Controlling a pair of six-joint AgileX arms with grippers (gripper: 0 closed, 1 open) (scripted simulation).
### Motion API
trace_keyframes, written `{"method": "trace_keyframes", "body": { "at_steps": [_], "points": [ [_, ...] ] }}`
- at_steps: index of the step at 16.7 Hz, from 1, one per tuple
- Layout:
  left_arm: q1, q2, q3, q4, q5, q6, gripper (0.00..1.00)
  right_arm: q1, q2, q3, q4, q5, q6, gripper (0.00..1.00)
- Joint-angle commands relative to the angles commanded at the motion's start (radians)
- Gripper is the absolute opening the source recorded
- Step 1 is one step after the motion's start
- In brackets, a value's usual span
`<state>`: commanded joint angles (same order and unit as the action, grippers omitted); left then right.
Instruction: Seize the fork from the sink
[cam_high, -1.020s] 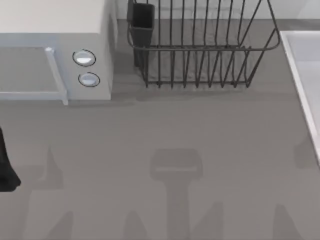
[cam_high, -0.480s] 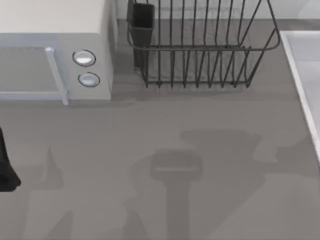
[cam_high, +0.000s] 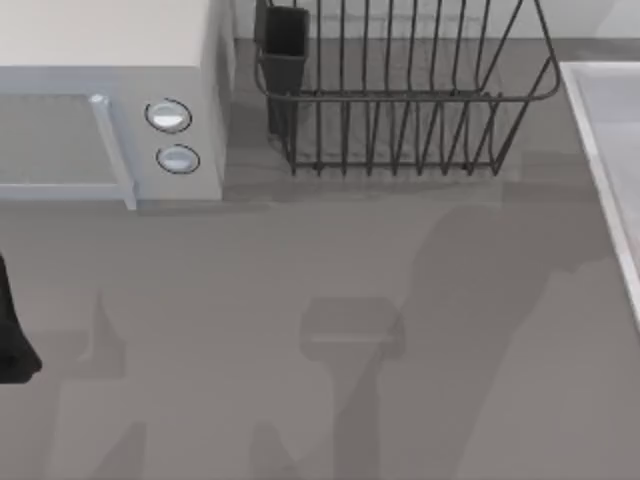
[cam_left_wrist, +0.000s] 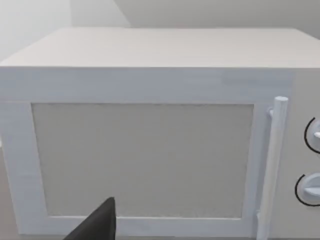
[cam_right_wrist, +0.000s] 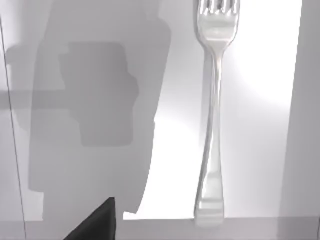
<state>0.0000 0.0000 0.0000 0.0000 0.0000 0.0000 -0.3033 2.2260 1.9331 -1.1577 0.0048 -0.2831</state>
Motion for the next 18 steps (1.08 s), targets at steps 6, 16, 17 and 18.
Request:
{"method": "trace_keyframes", "body": {
  "at_steps": [6,16,17,18],
  "points": [
    [0.0,0.0,0.0,0.0,0.0,0.0,1.0,-0.025,0.176,0.15,-0.094,0.0,-0.023,1.0],
    [0.0,0.0,0.0,0.0,0.0,0.0,1.0,-0.02,0.251,0.057,0.075,0.001,-0.021,1.0],
    [0.0,0.0,0.0,0.0,0.0,0.0,1.0,-0.021,0.274,0.031,0.131,0.002,-0.021,1.0],
    [0.0,0.0,0.0,0.0,0.0,0.0,1.0,-0.021,0.298,0.004,0.186,0.002,-0.02,1.0]
  ]
}}
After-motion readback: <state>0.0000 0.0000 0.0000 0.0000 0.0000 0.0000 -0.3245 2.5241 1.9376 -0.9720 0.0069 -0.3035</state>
